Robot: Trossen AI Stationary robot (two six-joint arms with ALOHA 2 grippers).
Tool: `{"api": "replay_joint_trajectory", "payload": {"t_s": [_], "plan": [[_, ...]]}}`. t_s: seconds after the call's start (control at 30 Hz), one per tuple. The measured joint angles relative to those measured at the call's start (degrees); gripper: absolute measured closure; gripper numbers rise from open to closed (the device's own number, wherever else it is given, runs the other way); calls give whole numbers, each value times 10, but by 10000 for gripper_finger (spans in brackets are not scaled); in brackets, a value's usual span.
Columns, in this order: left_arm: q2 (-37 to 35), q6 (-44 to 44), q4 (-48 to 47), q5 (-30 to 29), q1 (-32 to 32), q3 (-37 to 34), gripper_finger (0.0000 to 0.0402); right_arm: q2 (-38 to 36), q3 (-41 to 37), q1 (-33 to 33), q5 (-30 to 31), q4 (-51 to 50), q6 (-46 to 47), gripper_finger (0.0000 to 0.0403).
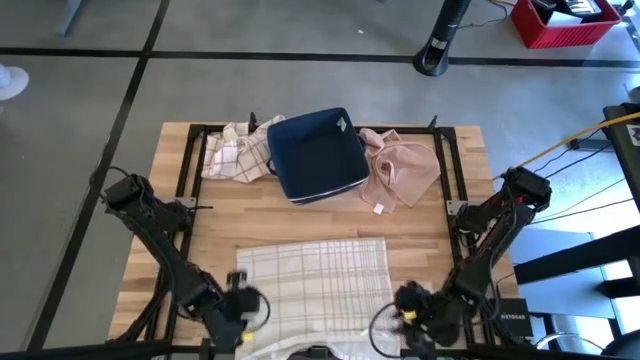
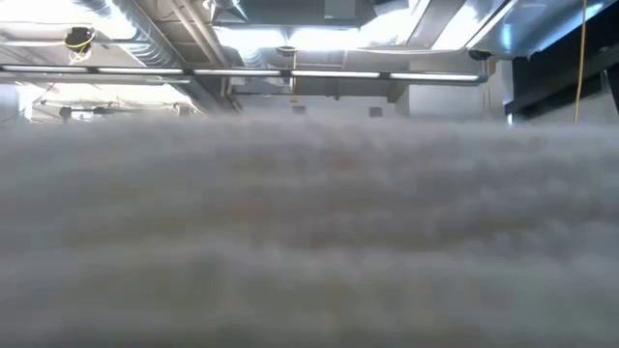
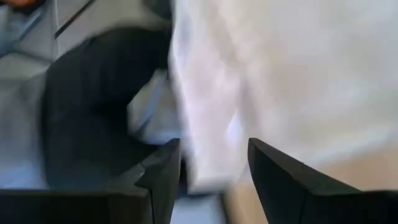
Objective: Fold towel
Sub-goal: Fold the white with gray pattern towel on the table
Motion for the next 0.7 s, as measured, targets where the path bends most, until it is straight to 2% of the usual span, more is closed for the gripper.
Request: {"api": "replay_joint_trajectory", "payload": {"t_s": [0.1,0.17,0.2,0.4,0.57,0.7], "plan": [[0,-26,-89,-92,26,-6,256,5,0,-37,118,-18,-94,213],[-1,-42,-111,-97,48,-25,259,12,0,-70,168,-48,-135,212],[0,-43,-118,-90,57,-36,261,14,0,-90,172,-66,-153,212],[0,-31,-48,-38,92,-133,266,51,-1,-189,105,-149,-244,212],[-3,-48,-41,-50,124,-199,266,82,0,-242,73,-180,-303,212],[-4,-38,-44,-81,162,-228,266,101,-1,-290,74,-228,-343,212]]}}
